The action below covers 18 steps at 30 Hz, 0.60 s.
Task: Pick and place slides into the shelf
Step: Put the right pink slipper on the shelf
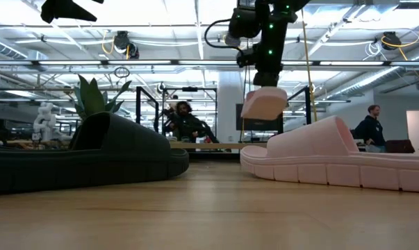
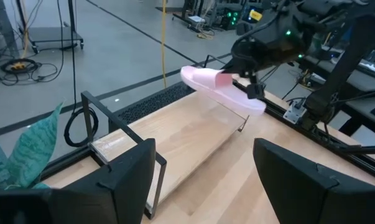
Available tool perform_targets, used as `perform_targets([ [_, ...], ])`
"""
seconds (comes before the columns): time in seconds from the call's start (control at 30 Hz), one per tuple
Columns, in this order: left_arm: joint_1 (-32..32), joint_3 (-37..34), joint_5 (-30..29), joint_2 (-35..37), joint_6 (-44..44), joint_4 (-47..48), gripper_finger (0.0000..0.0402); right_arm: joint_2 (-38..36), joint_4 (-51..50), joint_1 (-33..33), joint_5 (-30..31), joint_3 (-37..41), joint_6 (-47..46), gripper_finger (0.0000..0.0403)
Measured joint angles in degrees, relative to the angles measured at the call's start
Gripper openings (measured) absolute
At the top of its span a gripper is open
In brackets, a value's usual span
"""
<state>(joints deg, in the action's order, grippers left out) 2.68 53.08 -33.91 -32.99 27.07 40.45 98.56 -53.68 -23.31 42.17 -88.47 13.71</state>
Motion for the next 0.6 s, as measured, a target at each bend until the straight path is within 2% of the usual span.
perform_targets([
  [0.27,0.0,0.0,-0.7,0.0,-1.1,0.0,0.0273,-0.6,-2.1,0.0,0.0,1.0,-0.8,0.0000],
  [0.43,0.0,0.0,-0.7,0.0,-1.3,0.0,0.0273,-0.6,-1.8,0.0,-0.2,5.2,-2.2,0.0000],
  [0.6,0.0,0.0,-0.8,0.0,-2.0,0.0,0.0273,-0.5,3.0,0.1,-0.3,10.2,-1.9,0.0000],
])
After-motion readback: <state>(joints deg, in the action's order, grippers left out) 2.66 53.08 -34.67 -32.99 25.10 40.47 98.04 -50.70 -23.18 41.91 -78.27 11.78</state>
